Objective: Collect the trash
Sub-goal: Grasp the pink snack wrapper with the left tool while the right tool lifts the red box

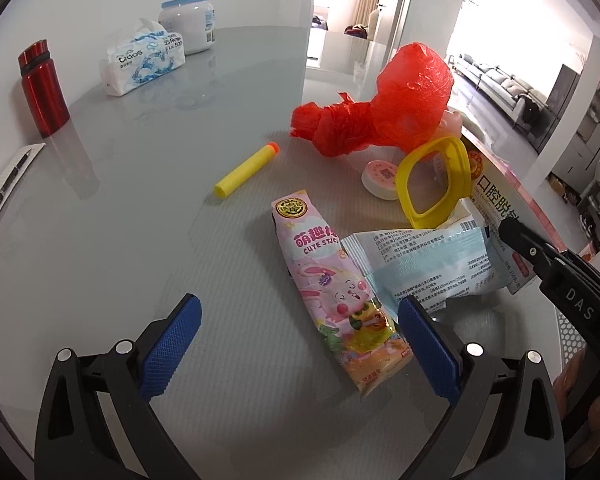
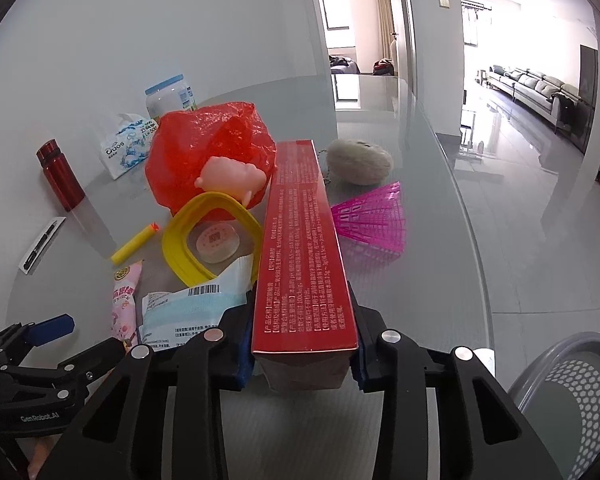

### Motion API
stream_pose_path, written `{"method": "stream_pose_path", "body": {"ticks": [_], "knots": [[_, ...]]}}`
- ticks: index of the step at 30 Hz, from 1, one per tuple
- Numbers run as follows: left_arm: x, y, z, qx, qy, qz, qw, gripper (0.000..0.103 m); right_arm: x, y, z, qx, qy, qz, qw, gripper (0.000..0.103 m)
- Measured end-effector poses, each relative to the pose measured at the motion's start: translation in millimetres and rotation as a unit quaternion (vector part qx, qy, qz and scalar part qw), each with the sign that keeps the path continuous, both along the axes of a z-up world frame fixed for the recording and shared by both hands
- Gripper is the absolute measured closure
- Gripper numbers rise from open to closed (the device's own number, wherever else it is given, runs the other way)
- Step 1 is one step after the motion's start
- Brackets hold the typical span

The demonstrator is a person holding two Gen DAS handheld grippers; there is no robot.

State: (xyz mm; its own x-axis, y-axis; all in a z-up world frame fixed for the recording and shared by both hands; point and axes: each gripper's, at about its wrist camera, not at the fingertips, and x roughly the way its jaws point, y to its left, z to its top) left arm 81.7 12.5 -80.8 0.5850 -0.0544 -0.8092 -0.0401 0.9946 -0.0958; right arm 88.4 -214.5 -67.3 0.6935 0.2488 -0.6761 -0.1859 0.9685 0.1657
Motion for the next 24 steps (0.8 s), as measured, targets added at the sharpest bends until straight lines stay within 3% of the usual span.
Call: {"method": "stream_pose_path", "body": {"ticks": [7, 12, 17, 20, 24], "knots": [[12, 3, -11, -0.013, 0.019, 0.020, 0.9995, 0.006, -9, -4, 4, 0.006, -0.008, -0.001, 1.000, 0.068], [14, 2, -12, -0.001, 0.012, 0.019, 0.9997, 0.009, -11, -7, 5, 0.007, -0.009, -0.007, 1.000, 0.068], [11, 1, -8, 0.005, 0.000, 0.006, 1.0000, 0.039, -15, -9, 7, 0.009, -0.010, -0.011, 1.000, 0.068], [11, 4, -6, -0.006, -0.004, -0.002, 1.0000, 0.065, -16, -7, 9, 0.007, -0.012, -0.013, 1.000, 0.068], [7, 8, -3, -0.007, -0.015, -0.009, 0.9998, 0.070, -19, -4, 10, 0.004, -0.015, -0.013, 1.000, 0.068]]}}
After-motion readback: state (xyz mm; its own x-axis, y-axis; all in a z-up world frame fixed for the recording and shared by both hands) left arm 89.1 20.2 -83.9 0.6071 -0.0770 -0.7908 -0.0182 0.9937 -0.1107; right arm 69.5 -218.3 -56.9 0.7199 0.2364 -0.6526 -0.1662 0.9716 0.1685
